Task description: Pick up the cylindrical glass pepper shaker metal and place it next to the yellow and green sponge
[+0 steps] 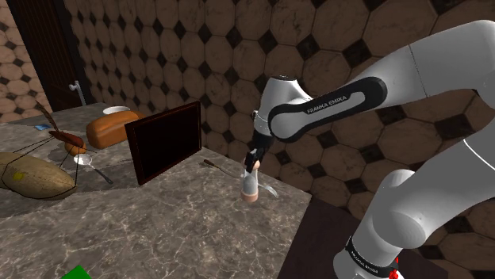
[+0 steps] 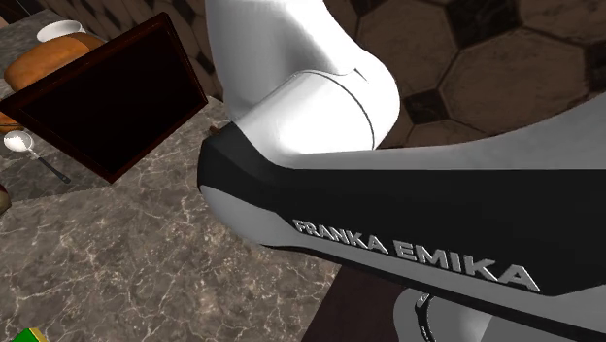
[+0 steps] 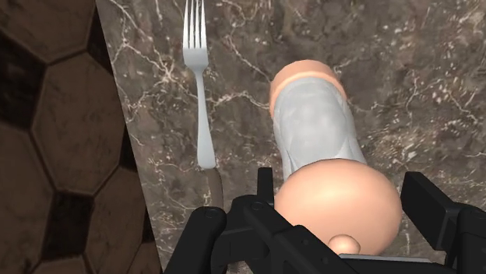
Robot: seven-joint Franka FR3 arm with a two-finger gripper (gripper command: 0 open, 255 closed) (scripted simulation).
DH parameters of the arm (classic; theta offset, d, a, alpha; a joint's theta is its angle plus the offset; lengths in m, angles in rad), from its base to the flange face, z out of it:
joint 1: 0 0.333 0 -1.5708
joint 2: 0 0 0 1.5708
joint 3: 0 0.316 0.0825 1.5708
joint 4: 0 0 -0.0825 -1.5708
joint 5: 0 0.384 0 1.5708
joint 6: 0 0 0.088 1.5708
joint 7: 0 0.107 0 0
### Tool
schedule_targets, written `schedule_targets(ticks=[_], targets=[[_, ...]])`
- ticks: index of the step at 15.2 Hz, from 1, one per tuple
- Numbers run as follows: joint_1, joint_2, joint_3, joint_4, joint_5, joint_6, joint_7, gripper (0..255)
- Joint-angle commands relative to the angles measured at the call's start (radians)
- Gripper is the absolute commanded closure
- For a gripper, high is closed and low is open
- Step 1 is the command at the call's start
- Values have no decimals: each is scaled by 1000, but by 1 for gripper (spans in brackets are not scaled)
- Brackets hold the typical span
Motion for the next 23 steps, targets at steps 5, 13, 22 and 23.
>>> schedule_targets(ticks=[5,13,22,23], targets=[[0,-49,-5,46,-1,-95,0,255],[-1,-90,-11,124,-4,-214,0,255],[-2,-115,-17,227,-8,-342,2,255],[-3,-117,-17,240,-8,-356,2,255]])
